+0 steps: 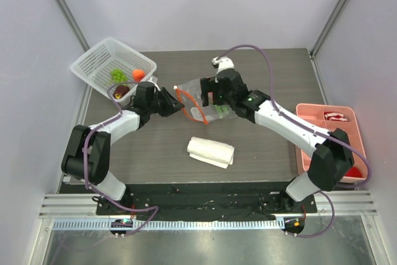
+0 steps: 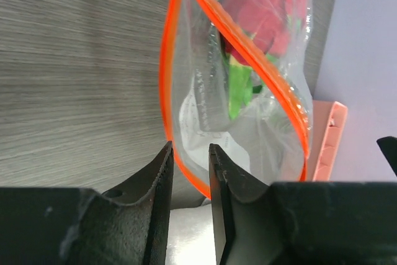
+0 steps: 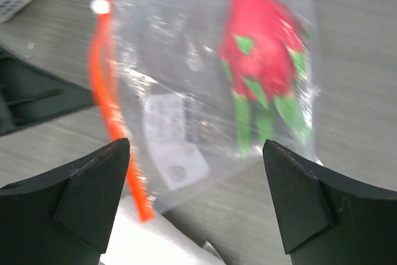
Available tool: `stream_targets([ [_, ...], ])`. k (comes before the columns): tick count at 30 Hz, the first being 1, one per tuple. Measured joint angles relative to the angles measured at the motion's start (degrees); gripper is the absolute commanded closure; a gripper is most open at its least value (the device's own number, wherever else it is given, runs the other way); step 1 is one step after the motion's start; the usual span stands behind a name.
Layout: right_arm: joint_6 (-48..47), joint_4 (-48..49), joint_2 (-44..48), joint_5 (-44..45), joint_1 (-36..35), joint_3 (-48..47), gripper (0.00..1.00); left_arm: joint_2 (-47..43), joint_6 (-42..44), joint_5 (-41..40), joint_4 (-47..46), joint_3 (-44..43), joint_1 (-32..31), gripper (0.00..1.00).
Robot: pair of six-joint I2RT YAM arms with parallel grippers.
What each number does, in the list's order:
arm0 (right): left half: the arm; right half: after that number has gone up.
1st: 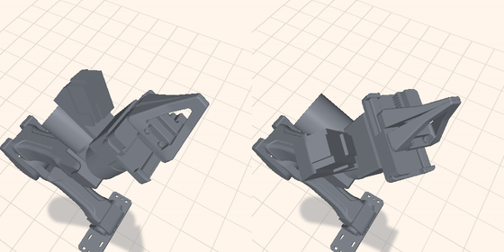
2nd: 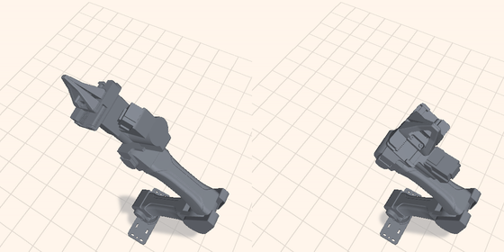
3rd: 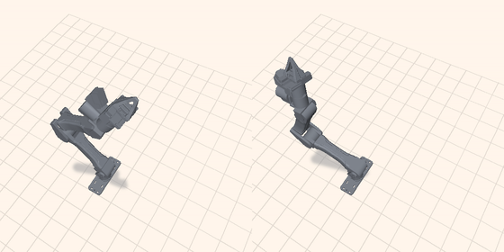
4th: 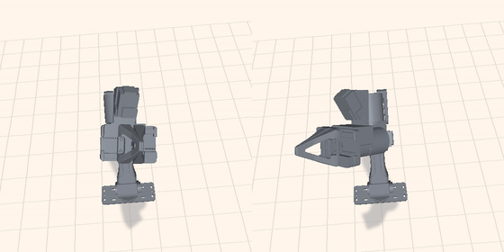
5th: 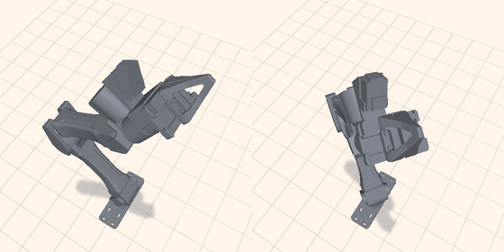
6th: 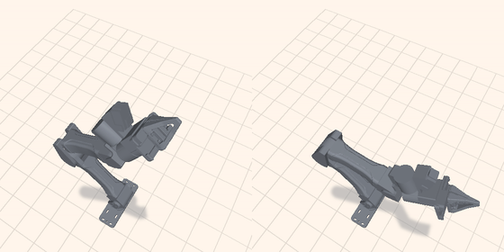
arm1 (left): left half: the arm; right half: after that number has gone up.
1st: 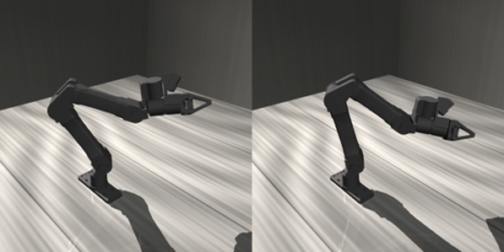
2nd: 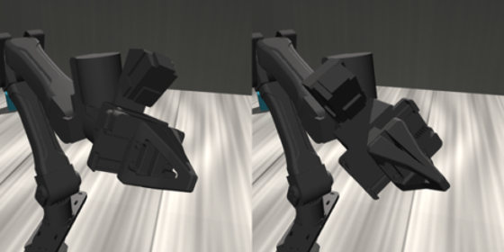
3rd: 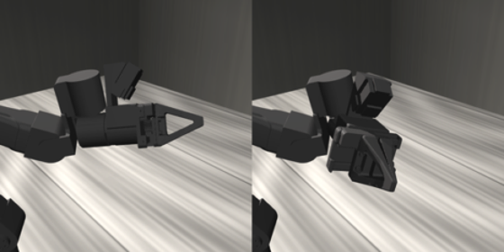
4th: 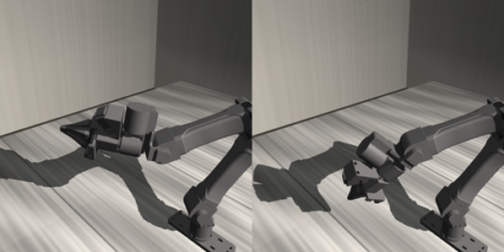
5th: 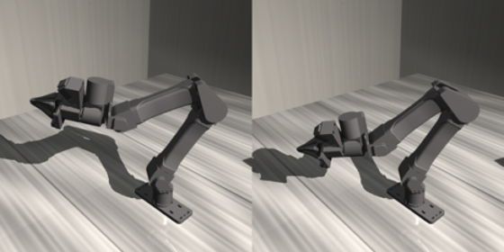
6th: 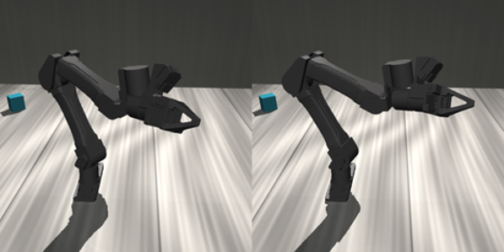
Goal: Open the zip-top bag and remove the fake food
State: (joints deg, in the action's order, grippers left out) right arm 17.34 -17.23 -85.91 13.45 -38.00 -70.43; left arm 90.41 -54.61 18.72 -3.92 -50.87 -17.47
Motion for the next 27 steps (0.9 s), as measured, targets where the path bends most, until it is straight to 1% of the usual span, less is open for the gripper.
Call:
stream_targets([
  [2, -2.64, -0.17, -2.71, 0.0, -2.56, -4.11, 0.11, 0.13, -1.7, 1.49, -2.86, 1.11, -0.02, 0.7],
  [3, -4.15, -0.37, -4.79, 0.17, -3.72, -6.47, 0.16, 0.22, -2.56, 2.29, -4.74, 1.95, -0.02, 0.7],
  [7, -8.11, -2.43, -12.74, 2.16, -7.41, -13.38, 0.21, 0.31, -4.81, 3.67, -8.0, 4.28, -0.02, 0.69],
  [8, -8.76, -2.71, -14.47, 2.62, -8.17, -14.27, 0.26, 0.31, -5.09, 3.82, -8.41, 4.72, -0.02, 0.69],
  [10, -9.75, -3.91, -16.98, 3.65, -9.33, -14.93, 0.29, 0.31, -5.6, 3.96, -9.35, 5.4, -0.02, 0.69],
  [11, -9.97, -4.7, -17.97, 4.26, -9.84, -15.1, 0.33, 0.31, -5.99, 4.04, -9.64, 5.57, -0.02, 0.68],
  [13, -10.19, -5.9, -19.76, 5.88, -10.69, -15.61, 0.37, 0.31, -6.58, 4.39, -10.32, 5.77, -0.02, 0.69],
  [14, -10.23, -6.34, -20.52, 6.62, -10.99, -15.93, 0.45, 0.31, -6.78, 4.59, -10.75, 5.81, -0.02, 0.68],
  [15, -10.32, -6.88, -21.18, 7.65, -11.19, -16.33, 0.49, 0.31, -7.04, 4.87, -11.28, 5.88, -0.02, 0.68],
  [16, -10.56, -7.19, -21.64, 8.74, -11.28, -16.55, 0.55, 0.31, -7.39, 5.16, -12.07, 6.01, -0.02, 0.68],
  [17, -10.6, -7.58, -21.99, 9.88, -11.32, -16.85, 0.71, 0.31, -7.8, 5.42, -12.52, 6.1, -0.02, 0.68],
  [20, -10.67, -8.55, -22.95, 13.57, -11.32, -18.45, 0.89, 0.33, -9.25, 6.27, -14.4, 6.23, -0.02, 0.68],
  [21, -10.78, -8.61, -23.17, 14.32, -11.32, -18.91, 0.91, 0.39, -9.6, 6.54, -15.08, 6.23, -0.02, 0.68],
  [22, -10.62, -8.68, -23.37, 14.99, -11.32, -19.45, 0.96, 0.57, -10.25, 6.95, -16.13, 6.23, -0.02, 0.68],
  [24, -10.51, -8.76, -23.39, 15.76, -11.34, -20.15, 0.99, 1.46, -12.0, 8.02, -18.67, 6.23, -0.02, 0.7],
  [27, -9.88, -8.79, -23.39, 16.0, -11.5, -20.76, 0.99, 4.57, -15.78, 9.81, -23.02, 5.77, -0.02, 0.74],
])
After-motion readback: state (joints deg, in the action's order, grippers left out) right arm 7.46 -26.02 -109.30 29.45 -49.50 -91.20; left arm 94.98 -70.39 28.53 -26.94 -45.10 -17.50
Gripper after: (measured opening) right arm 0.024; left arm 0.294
